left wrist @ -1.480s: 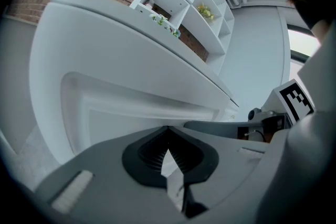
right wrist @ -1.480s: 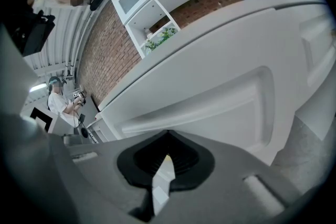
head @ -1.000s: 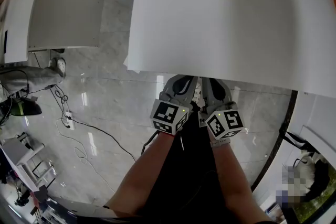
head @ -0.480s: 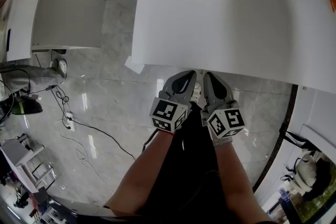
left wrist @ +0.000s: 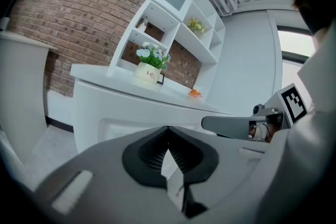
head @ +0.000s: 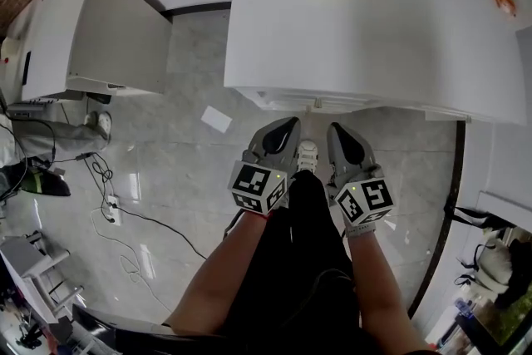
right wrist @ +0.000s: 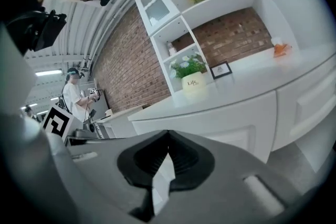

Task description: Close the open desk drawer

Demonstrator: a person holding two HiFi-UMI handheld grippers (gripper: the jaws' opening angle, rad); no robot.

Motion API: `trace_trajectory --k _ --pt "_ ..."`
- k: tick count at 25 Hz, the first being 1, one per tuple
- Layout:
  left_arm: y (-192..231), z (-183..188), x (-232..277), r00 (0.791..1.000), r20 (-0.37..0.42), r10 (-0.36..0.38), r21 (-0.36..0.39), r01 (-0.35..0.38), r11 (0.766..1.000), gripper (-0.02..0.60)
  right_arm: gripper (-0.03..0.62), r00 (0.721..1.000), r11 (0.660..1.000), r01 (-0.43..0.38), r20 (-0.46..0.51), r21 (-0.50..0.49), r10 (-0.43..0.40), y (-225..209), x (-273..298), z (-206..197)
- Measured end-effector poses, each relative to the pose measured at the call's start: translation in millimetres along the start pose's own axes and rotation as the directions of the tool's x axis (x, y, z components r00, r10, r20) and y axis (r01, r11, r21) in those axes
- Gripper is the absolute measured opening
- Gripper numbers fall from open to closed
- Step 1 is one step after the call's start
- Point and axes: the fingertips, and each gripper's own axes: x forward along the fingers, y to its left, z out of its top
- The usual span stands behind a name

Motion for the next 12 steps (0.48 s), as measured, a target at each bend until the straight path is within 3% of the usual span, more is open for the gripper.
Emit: trace_trajectory --k 12 --pt "-32.8 62.3 -81.6 0.993 0.115 -0.017 0.083 0.007 0.997 0.002 0.0 0.995 0.991 0.038 0.102 -0.128 -0.025 44.9 -79.9 57.7"
